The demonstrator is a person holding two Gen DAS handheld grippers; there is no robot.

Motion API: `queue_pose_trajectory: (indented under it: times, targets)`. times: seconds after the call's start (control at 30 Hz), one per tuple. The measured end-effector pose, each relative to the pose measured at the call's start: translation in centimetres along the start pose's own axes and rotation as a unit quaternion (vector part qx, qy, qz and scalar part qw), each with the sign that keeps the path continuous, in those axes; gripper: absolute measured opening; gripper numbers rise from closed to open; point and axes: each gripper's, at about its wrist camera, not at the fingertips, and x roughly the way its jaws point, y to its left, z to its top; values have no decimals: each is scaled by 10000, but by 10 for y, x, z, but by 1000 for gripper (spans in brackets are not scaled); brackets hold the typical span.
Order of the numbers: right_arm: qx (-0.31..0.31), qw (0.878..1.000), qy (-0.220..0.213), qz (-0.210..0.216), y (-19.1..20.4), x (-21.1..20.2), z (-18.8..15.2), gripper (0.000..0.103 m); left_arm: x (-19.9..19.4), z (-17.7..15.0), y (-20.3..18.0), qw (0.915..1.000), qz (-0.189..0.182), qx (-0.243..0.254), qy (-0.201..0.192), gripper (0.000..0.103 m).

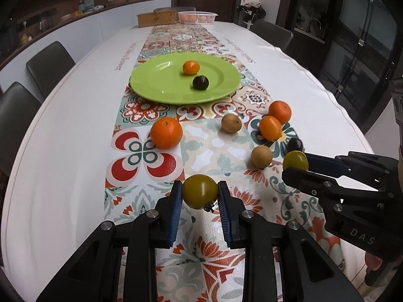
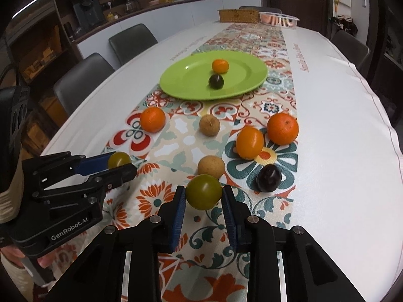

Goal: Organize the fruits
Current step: 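Grasp a green-yellow tomato with the left tool while the right tool grasps another, then lower both green-yellow tomatoes onto the green plate and open both tools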

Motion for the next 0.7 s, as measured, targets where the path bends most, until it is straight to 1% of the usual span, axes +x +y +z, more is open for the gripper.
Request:
queue_pose_trajectory:
  times: [0.2,0.53,0.7]
  targets:
    - [-104,9996,-253,46,2,-17,11,30,-19,8,-2,9997,50,22,-234,28]
    - [-208,9971,-730,98,3,-39,40,30,-43,39,-7,9975,148,130,-682,28]
    - [-259,9960,-848,66,0,-42,54,30,-48,56,-8,9961,192,146,-843,28]
